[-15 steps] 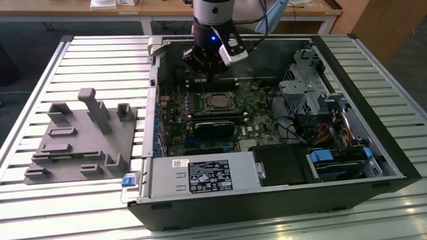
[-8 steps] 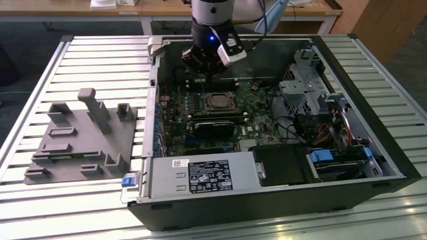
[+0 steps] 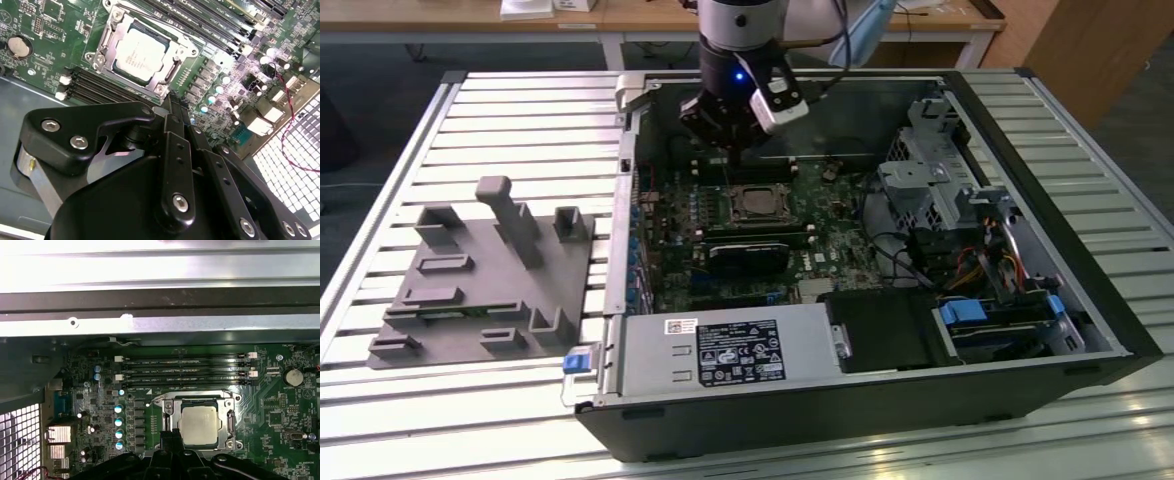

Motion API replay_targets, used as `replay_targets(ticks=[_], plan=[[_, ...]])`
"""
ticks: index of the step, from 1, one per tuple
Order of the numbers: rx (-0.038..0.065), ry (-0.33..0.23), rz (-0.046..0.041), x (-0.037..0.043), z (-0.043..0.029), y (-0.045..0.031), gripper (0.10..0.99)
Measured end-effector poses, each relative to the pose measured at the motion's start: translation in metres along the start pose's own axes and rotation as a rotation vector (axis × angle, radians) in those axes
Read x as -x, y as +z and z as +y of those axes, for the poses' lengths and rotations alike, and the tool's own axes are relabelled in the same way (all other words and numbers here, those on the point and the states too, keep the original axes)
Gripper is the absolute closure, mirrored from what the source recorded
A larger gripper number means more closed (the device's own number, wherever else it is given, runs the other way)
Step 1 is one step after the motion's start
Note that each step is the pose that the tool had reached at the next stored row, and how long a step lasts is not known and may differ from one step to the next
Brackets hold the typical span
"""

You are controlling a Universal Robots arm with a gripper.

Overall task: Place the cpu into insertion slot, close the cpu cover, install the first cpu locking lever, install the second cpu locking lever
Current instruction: 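Install the first cpu locking lever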

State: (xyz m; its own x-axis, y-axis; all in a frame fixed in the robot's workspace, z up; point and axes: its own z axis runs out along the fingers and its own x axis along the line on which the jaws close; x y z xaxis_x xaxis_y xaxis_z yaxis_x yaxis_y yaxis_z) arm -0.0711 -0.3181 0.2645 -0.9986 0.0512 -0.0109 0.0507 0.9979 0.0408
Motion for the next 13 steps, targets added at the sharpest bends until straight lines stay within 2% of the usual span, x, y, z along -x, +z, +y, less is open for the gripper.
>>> replay_targets(ticks=[13], plan=[[0.0, 0.0, -0.0014, -0.0196, 0.0003, 0.0009, 0.98]])
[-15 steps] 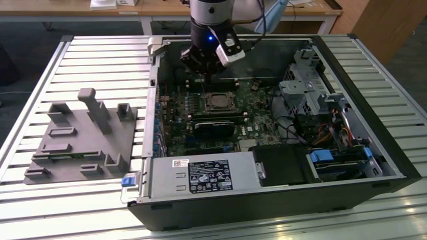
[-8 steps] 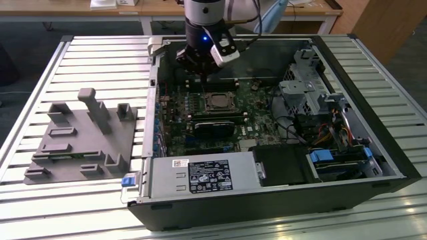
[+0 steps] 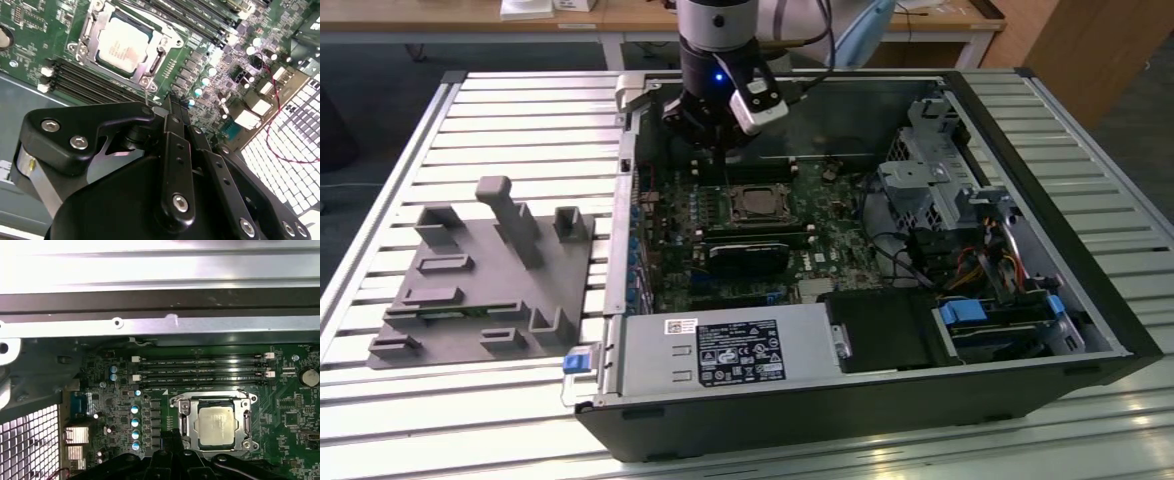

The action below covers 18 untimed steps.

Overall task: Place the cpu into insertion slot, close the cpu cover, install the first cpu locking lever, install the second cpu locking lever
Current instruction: 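Install the first cpu locking lever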

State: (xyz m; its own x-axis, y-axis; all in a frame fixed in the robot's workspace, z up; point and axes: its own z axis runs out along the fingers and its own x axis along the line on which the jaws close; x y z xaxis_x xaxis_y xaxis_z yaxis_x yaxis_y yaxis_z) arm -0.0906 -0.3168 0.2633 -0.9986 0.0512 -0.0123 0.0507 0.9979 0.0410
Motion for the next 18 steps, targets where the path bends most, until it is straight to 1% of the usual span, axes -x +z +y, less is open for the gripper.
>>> replay_targets(ticks=[6, 9, 14, 18], plan=[[0.0, 0.0, 0.0, -0.0048, 0.0045, 0.0015, 0.98], [0.0, 0.0, 0.0, -0.0063, 0.0079, 0.0028, 0.98], [0.0, 0.0, 0.0, -0.0079, 0.0154, 0.005, 0.98], [0.0, -0.001, 0.0, -0.0081, 0.0186, 0.0063, 0.98]])
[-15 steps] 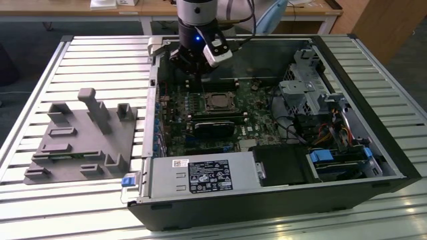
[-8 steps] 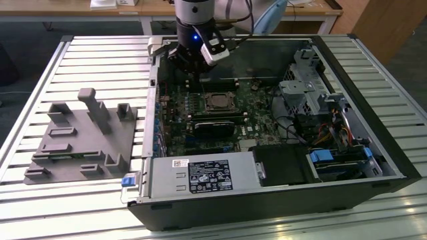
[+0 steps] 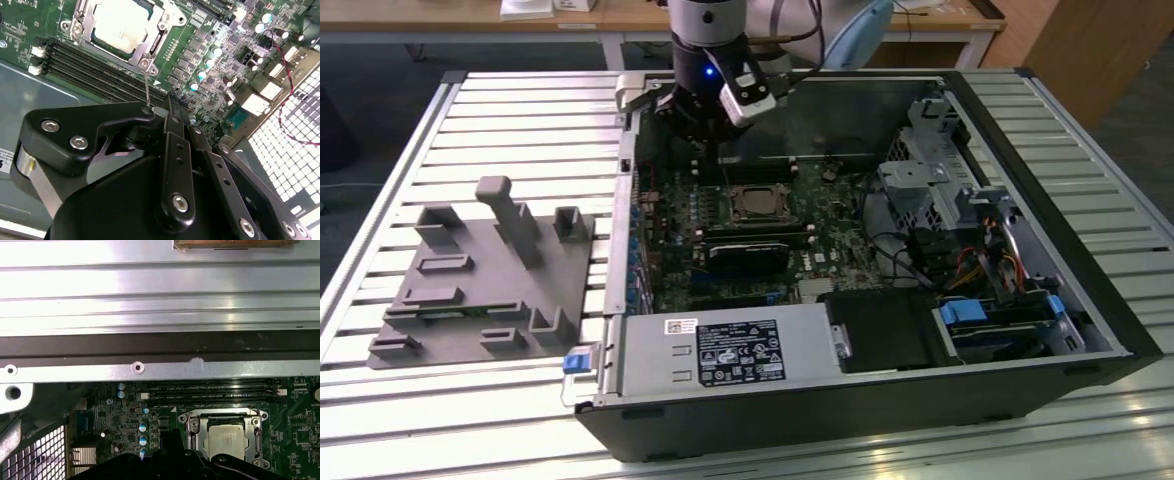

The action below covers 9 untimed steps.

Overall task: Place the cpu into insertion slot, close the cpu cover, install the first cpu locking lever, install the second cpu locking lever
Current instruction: 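Install the first cpu locking lever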

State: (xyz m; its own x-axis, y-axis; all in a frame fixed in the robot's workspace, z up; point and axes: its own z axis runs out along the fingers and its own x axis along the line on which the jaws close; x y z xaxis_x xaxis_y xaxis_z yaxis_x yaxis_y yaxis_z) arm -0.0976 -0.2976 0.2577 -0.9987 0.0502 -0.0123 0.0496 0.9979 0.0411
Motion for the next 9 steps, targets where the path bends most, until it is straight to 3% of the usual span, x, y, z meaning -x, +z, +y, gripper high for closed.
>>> replay_targets(ticks=[9], plan=[[0.0, -0.001, 0.0, 0.0027, 0.0057, 0.0011, 0.98]])
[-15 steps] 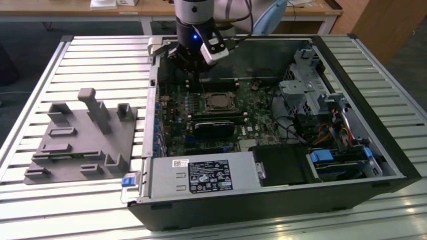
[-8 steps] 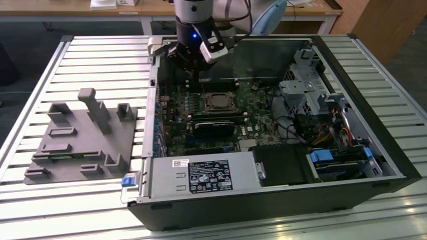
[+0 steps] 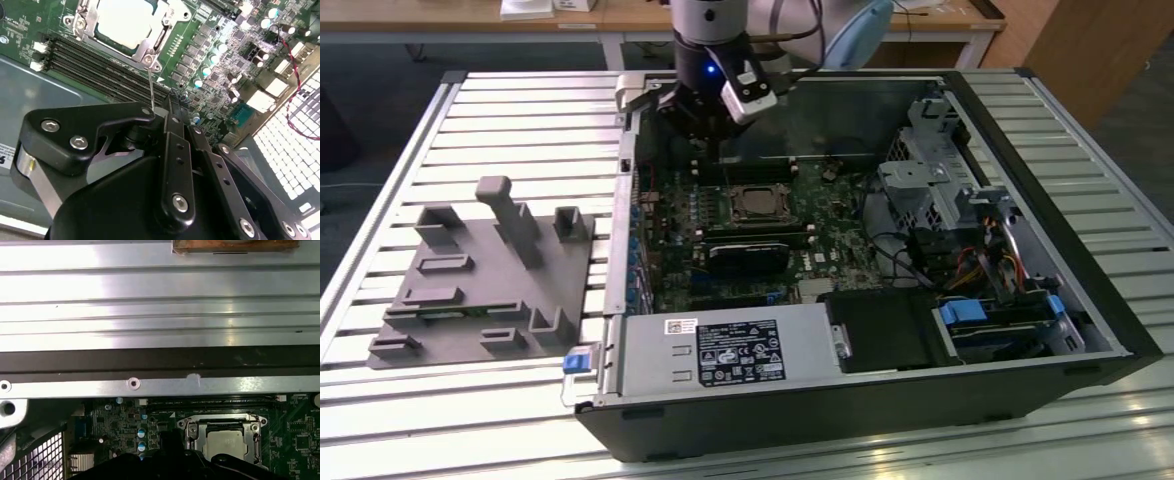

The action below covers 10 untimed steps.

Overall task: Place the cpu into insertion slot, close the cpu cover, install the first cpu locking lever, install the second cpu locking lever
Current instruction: 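Install the first cpu locking lever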

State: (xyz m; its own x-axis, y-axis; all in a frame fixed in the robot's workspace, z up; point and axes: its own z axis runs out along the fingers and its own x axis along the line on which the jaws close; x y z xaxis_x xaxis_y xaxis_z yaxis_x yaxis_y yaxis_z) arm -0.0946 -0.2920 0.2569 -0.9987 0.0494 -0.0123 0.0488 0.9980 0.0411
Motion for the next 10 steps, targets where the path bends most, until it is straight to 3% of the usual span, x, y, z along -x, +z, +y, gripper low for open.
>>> replay_targets(ticks=[10], plan=[[0.0, 0.0, 0.0001, 0.0216, 0.0024, 0.0016, 0.98]])
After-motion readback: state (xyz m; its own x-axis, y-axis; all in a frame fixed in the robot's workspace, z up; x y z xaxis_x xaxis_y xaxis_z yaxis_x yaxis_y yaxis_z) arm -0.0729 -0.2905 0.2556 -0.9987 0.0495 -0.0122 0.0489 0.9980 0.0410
